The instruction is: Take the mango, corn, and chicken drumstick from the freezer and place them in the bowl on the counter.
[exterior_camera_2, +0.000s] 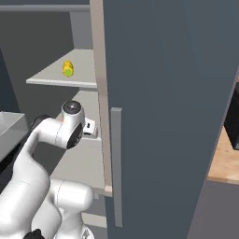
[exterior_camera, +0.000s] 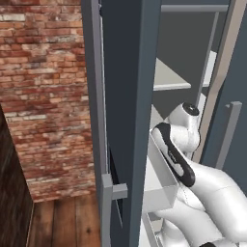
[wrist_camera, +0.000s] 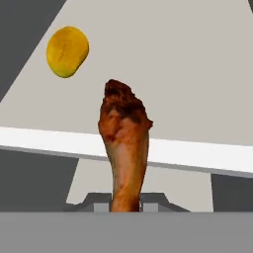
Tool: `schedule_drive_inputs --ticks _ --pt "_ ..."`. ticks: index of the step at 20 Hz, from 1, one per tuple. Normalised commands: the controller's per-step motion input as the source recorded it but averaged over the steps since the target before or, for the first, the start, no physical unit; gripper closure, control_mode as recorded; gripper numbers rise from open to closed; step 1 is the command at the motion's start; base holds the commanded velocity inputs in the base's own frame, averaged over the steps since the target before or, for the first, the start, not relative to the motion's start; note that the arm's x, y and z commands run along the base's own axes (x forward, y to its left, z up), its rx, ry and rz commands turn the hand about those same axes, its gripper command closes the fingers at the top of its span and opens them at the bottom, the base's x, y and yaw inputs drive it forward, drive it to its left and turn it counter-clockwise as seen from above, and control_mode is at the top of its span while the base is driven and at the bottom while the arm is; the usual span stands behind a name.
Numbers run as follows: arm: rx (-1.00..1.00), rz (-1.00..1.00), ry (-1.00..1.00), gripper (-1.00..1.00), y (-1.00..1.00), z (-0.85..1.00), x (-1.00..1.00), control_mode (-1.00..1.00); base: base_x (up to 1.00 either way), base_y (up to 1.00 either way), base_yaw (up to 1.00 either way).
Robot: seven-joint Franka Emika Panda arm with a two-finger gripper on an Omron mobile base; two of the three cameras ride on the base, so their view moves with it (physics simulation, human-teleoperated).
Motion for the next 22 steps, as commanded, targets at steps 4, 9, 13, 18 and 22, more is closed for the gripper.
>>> schedule_drive_inputs --ticks 4,9,13,18,22 --pt "-0.03 0.00 0.00 1.00 0.00 0.47 -0.60 -1.00 0.00 0.00 0.00" --pt "-0.07 -0.01 0.00 1.00 -0.01 0.44 -0.50 -1.00 0.00 0.00 0.00" --pt "-0.05 -0.03 0.00 1.00 -0.01 0.50 -0.47 -1.00 0.00 0.00 0.00" --pt "-0.01 -0.03 0.05 1.00 -0.15 0.53 -0.62 -1.00 0.00 0.00 0.00" --pt "0.00 -0.03 0.06 1.00 -0.21 0.51 -0.93 -1.00 0.00 0.00 0.00"
